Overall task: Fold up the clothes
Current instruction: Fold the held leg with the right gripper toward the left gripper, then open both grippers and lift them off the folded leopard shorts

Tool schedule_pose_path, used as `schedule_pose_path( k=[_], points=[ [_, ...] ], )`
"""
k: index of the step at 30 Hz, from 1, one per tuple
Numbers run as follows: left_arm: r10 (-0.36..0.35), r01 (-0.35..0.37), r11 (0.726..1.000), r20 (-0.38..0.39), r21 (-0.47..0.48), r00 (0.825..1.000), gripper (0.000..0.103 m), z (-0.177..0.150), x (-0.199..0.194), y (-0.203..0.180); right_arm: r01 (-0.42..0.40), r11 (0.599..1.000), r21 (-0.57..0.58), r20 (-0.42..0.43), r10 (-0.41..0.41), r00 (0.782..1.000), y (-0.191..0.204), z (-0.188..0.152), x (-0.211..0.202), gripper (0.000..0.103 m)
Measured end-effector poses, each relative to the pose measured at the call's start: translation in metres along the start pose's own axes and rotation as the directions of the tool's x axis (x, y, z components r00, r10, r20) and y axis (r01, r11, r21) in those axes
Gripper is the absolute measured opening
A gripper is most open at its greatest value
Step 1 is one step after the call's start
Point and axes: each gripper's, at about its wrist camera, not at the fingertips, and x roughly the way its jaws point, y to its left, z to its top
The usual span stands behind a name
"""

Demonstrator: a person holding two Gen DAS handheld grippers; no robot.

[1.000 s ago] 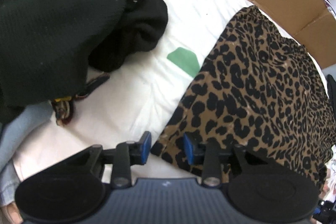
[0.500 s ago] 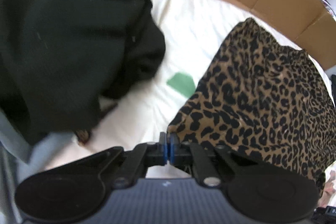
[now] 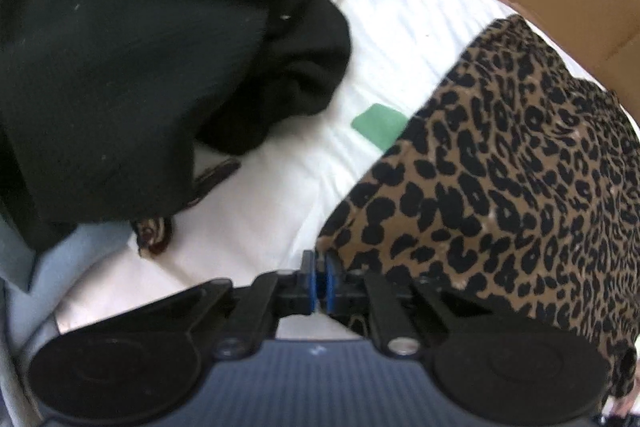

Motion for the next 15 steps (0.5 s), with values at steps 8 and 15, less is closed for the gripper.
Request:
schedule_pose_path(
  k=[8,15],
  points=[
    [-0.014,0.014,1.000,0.038,-0.005,0.999,0.024,0.016,-0.030,-0.004,0.050,0.991,-0.124,0.033,-0.046,0.998,0.021,0.014,-0.051,0.017],
    [-0.074,0.072,0.997,0.103,0.018,0.992,0.036,0.047,-0.082,-0.029,0.098,0.967,-0.233,0.140,-0.067,0.988,0.049,0.060,-0.115,0.030]
  ],
)
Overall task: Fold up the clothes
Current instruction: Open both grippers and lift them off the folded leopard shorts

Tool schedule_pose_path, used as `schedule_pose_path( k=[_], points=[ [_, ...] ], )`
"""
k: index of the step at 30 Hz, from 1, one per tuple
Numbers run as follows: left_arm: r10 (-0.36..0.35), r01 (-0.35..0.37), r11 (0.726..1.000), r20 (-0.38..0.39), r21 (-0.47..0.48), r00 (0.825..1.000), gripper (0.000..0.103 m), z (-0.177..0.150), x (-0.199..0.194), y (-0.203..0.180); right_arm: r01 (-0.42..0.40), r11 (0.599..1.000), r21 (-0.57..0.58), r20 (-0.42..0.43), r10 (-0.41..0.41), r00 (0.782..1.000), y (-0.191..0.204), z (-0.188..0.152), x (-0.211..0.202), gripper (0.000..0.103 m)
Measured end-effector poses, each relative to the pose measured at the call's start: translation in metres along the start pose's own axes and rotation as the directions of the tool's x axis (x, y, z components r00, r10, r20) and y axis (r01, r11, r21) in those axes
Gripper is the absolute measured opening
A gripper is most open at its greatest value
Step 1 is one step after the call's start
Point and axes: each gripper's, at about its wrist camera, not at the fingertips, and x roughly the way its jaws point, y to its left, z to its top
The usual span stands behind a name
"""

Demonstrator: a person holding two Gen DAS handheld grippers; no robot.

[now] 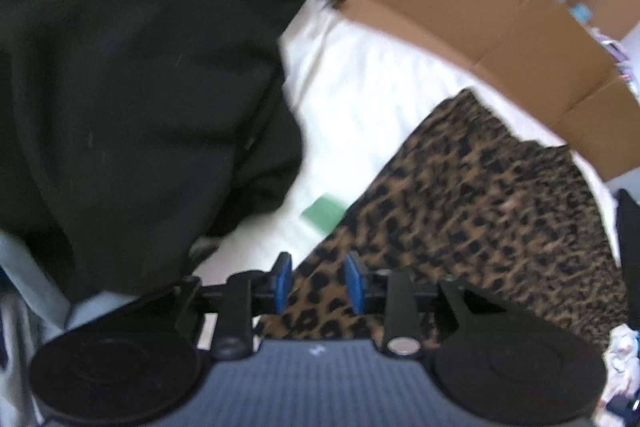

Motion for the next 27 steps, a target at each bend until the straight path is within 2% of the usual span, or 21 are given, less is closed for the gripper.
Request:
schedule_pose_path(
  k=[2,6,9,11,13,15,19,23,27],
  points=[
    [-0.015,0.015,1.000,0.008,0.019,1.000,0.039,0.011,-0.015,-0.011,0.013,1.000,-0.026,0.025,-0.012,1.000,0.005,0.022,-0.018,0.039],
    [-0.024,0.024,0.999,0.003,0.042,1.000,0.048,0.031,-0.042,-0.034,0.043,0.996,-0.079,0.069,-0.038,0.997,0.017,0.061,-0.057,0.046],
    [-0.031,0.031,0.998,0.010,0.048,0.999,0.055,0.045,-0.062,-0.051,0.038,0.997,-0.068,0.076,-0.033,0.997,0.020,0.084,-0.080,0.047],
    [-0.042,0.041,0.998,0.015,0.043,0.999,0.064,0.054,-0.077,-0.061,0.021,0.998,-0.059,0.077,-0.016,0.997,0.022,0.098,-0.097,0.047],
    [-0.039,0.038,0.998,0.012,0.054,0.999,0.065,0.062,-0.089,-0.072,0.009,0.998,-0.057,0.086,-0.004,0.996,0.025,0.111,-0.114,0.048],
    [-0.035,0.034,0.997,0.011,0.071,0.999,0.066,0.071,-0.103,-0.084,0.004,0.998,-0.064,0.108,0.002,0.994,0.028,0.123,-0.132,0.055],
    [-0.052,0.049,0.995,0.035,0.082,0.998,0.080,0.089,-0.128,-0.104,0.016,0.996,-0.093,0.164,-0.001,0.987,0.032,0.147,-0.168,0.056],
    [-0.069,0.066,0.994,0.040,0.084,0.997,0.083,0.098,-0.136,-0.117,0.085,0.988,-0.131,0.216,-0.056,0.975,0.029,0.161,-0.181,0.058],
    [-0.073,0.070,0.991,0.027,0.115,0.997,0.083,0.101,-0.126,-0.127,0.058,0.983,-0.172,0.216,-0.020,0.976,0.025,0.169,-0.170,0.058]
  ],
)
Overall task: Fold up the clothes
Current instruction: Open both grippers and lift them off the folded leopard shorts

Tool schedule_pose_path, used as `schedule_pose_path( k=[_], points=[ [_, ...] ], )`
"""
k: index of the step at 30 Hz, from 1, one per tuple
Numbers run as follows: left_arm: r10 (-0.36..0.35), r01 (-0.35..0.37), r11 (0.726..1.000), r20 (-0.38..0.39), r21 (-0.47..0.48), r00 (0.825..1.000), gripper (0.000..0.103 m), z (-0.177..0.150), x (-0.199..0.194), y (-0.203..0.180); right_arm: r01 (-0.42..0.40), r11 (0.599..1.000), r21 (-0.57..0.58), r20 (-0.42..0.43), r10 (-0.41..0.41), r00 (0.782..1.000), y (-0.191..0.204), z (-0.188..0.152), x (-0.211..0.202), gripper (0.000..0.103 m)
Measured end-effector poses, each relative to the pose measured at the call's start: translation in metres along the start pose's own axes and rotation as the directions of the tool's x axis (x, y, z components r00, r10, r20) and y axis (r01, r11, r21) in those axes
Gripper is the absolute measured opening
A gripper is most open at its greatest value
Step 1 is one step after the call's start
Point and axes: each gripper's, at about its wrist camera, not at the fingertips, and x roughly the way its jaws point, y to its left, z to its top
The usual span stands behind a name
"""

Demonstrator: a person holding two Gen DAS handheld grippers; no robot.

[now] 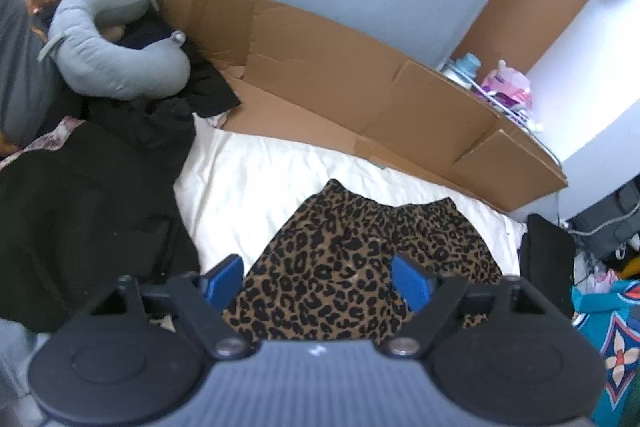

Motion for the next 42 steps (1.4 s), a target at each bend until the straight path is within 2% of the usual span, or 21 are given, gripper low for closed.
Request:
schedule_pose_path(
  k=[3,7,10,12,17,23,27,30,32,33,36,39,42],
  points=[
    [0.009,-0.009,1.000,-0.018,0.023,1.000,0.083,0.003,0.016,-0.004,-0.009,0.998,-0.060,-0.011,0.008,1.000,0.000,0.005,0.014,0.058],
    [-0.008,0.008,1.000,-0.026,-0.004,1.000,0.084,0.002,0.043,-0.008,0.002,0.981,-0.196,-0.005,-0.002,1.000,0.010,0.010,0.034,0.058],
    [-0.010,0.010,1.000,-0.044,-0.002,0.999,0.083,0.000,0.066,-0.013,-0.005,0.967,-0.254,-0.026,-0.001,1.000,0.013,0.014,0.054,0.058],
    [-0.008,0.008,1.000,-0.053,0.010,0.999,0.083,0.000,0.081,-0.018,-0.015,0.968,-0.250,-0.041,0.004,0.999,0.012,0.017,0.066,0.058],
    [-0.029,0.030,0.999,-0.067,0.012,0.997,0.083,0.000,0.112,-0.024,-0.114,0.979,-0.171,-0.077,0.102,0.992,0.000,0.024,0.092,0.059],
    [-0.084,0.084,0.996,-0.049,0.009,0.995,0.083,0.006,0.141,-0.023,-0.099,0.988,-0.119,-0.132,0.083,0.988,-0.015,0.035,0.127,0.059],
    [-0.097,0.097,0.995,-0.031,0.010,0.995,0.083,0.007,0.165,-0.018,-0.120,0.972,-0.200,-0.166,0.087,0.982,-0.017,0.032,0.148,0.063],
    [-0.116,0.116,0.993,-0.015,0.008,0.993,0.083,0.007,0.182,-0.013,-0.077,0.956,-0.283,-0.191,0.023,0.981,-0.023,0.032,0.170,0.064],
    [-0.128,0.128,0.992,-0.004,0.007,0.992,0.082,0.007,0.195,-0.010,-0.011,0.934,-0.357,-0.117,-0.033,0.993,-0.027,0.033,0.179,0.065],
    [-0.132,0.132,0.991,-0.003,0.006,0.991,0.082,0.006,0.202,-0.008,-0.007,0.935,-0.355,-0.096,-0.029,0.995,-0.032,0.033,0.185,0.065],
    [-0.141,0.141,0.990,-0.007,0.011,0.990,0.077,0.002,0.225,-0.001,-0.031,0.948,-0.318,-0.071,0.009,0.997,-0.048,0.030,0.209,0.065],
    [-0.144,0.144,0.988,-0.008,0.054,0.990,0.076,0.003,0.243,0.002,-0.029,0.940,-0.340,-0.053,0.011,0.999,-0.053,0.022,0.237,0.065],
    [-0.129,0.130,0.988,-0.016,0.088,0.991,0.075,0.006,0.256,0.007,-0.056,0.941,-0.333,-0.035,0.047,0.998,-0.055,0.016,0.266,0.065]
  ],
)
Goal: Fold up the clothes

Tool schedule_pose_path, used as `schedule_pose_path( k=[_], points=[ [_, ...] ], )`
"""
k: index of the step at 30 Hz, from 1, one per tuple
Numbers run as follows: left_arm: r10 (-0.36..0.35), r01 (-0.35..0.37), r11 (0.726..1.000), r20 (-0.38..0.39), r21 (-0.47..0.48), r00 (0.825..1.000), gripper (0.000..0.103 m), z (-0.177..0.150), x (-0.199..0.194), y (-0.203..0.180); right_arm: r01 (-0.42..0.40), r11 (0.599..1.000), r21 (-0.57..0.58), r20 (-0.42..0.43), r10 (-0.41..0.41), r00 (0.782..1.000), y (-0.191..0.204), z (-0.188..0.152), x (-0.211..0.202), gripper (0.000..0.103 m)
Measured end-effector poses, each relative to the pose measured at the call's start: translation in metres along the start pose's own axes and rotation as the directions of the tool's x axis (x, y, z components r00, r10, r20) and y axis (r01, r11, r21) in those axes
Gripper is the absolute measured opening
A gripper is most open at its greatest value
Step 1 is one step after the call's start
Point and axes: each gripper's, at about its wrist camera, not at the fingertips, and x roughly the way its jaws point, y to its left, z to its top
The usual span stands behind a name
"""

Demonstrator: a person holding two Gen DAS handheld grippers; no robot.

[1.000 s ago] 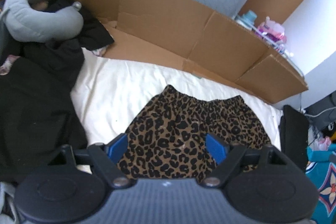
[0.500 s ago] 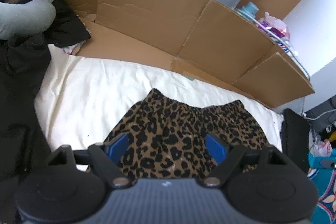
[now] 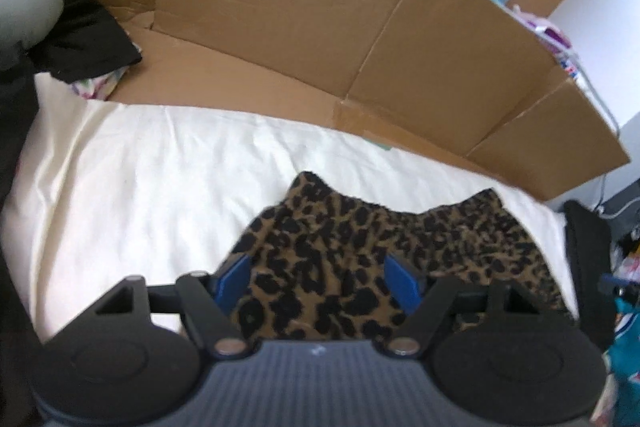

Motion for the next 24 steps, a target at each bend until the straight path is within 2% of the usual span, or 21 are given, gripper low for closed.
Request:
schedule_pose_path(
  k=[2,6,8,10,12,15,17,22,24],
  points=[
    [0.010,-0.009,1.000,-0.009,0.022,1.000,0.075,0.002,0.006,0.005,-0.005,1.000,0.013,0.011,0.005,1.000,0.000,0.000,0.019,0.065],
    [0.025,-0.023,0.996,-0.021,0.084,0.999,0.074,0.005,0.020,0.011,0.011,0.999,-0.039,0.031,-0.010,0.999,0.007,0.004,0.045,0.065],
    [0.038,-0.034,0.994,-0.042,0.101,0.998,0.069,0.005,0.031,0.013,0.014,0.999,-0.050,0.054,-0.012,0.998,0.010,0.009,0.053,0.065],
    [0.044,-0.036,0.992,-0.063,0.117,0.997,0.068,0.005,0.041,0.014,0.013,0.999,-0.035,0.066,-0.011,0.998,0.011,0.014,0.061,0.065],
    [0.038,-0.029,0.991,-0.072,0.131,0.997,0.067,0.007,0.048,0.013,-0.001,1.000,-0.021,0.057,0.003,0.998,0.015,0.019,0.069,0.065],
    [0.039,-0.032,0.990,-0.047,0.140,0.998,0.067,0.012,0.054,0.011,-0.002,0.995,-0.099,0.044,0.006,0.999,0.031,0.025,0.086,0.065],
    [0.020,-0.013,0.991,-0.055,0.131,0.998,0.064,0.014,0.062,0.010,0.002,0.991,-0.136,0.032,0.003,0.999,0.040,0.028,0.099,0.065],
    [0.031,-0.022,0.985,-0.048,0.170,0.998,0.063,0.018,0.073,0.007,0.014,0.980,-0.199,0.005,-0.014,1.000,0.061,0.034,0.133,0.064],
    [0.026,-0.017,0.984,-0.049,0.175,0.998,0.059,0.018,0.075,0.008,0.014,0.977,-0.213,-0.016,-0.018,1.000,0.066,0.037,0.145,0.064]
  ],
)
